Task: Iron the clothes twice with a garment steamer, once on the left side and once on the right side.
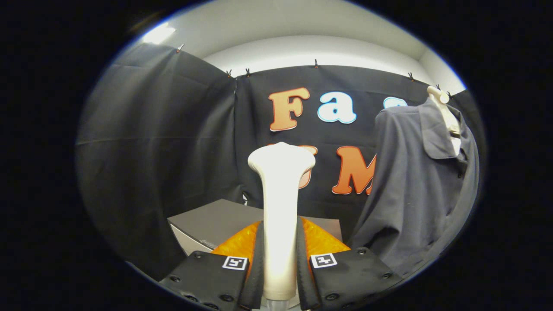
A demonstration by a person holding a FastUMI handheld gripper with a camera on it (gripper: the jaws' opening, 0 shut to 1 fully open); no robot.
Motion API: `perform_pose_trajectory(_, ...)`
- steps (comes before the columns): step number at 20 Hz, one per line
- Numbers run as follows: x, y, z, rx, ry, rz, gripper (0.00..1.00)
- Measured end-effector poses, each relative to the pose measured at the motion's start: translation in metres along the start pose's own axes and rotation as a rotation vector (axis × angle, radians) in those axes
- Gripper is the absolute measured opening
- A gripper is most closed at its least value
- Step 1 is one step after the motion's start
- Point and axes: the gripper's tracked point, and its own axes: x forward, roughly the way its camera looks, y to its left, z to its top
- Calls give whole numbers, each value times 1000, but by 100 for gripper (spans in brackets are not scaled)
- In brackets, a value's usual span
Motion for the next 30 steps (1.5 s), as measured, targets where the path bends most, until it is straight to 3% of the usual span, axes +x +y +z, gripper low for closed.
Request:
perform_pose_trajectory(6, -83, -47, 26, 26, -99, -44, 39)
perform_pose_trajectory(14, -159, -151, 2, 52, -120, -223, 39)
perform_pose_trajectory(23, -187, -223, -33, 13, -117, -363, 39)
perform_pose_trajectory(30, -175, -240, -62, 36, -99, -370, 39)
